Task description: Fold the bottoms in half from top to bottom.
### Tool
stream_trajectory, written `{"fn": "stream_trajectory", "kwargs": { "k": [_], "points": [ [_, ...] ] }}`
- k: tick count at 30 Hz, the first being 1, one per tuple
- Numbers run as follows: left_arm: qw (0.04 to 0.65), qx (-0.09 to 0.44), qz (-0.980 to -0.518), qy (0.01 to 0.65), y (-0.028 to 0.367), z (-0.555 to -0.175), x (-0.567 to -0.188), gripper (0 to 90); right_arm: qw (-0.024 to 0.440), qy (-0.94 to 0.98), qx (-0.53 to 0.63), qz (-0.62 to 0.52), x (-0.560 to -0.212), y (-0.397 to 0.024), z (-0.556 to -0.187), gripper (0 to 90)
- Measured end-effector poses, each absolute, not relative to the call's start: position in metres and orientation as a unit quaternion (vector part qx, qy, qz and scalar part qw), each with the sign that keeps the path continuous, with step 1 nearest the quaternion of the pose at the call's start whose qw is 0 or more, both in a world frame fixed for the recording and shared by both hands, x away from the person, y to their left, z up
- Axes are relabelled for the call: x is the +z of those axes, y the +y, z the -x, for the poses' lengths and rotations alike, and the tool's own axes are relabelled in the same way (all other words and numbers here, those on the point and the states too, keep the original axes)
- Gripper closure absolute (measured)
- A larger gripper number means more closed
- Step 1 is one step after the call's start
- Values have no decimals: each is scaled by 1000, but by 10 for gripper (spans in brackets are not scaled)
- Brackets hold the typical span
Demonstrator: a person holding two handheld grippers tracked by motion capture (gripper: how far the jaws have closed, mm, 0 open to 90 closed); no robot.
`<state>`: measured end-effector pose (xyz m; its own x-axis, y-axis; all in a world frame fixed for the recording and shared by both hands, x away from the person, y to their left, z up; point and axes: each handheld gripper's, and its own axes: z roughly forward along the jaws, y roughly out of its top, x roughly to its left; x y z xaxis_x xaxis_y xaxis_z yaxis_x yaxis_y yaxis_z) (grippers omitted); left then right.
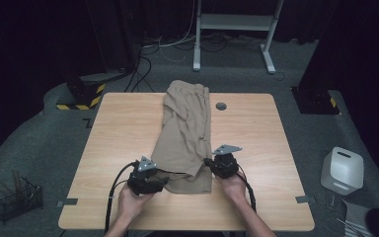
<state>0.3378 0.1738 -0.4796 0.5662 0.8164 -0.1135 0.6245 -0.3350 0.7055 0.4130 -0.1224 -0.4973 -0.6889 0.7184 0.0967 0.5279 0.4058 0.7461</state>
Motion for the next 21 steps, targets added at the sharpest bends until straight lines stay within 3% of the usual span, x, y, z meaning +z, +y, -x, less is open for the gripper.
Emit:
{"fn": "stream_trajectory", "kwargs": {
  "k": [4,6,10,14,16,18,21],
  "points": [
    [366,134,-812,435,175,-326,-477,403,135,826,392,-381,-500,-131,-410,900],
    [334,129,-822,442,174,-335,-482,400,133,827,378,-394,-506,-137,-417,900],
    [336,139,-814,453,175,-339,-485,394,144,819,381,-404,-504,-144,-418,900],
    [317,115,-822,459,181,-346,-500,375,145,822,373,-406,-505,-147,-422,899],
    [323,115,-820,458,185,-345,-494,366,147,820,371,-409,-505,-148,-424,899],
    [372,113,-804,450,190,-336,-485,374,146,812,382,-416,-503,-152,-422,900],
    [375,116,-796,462,195,-338,-485,374,150,813,374,-419,-508,-152,-422,899]
  ]
}}
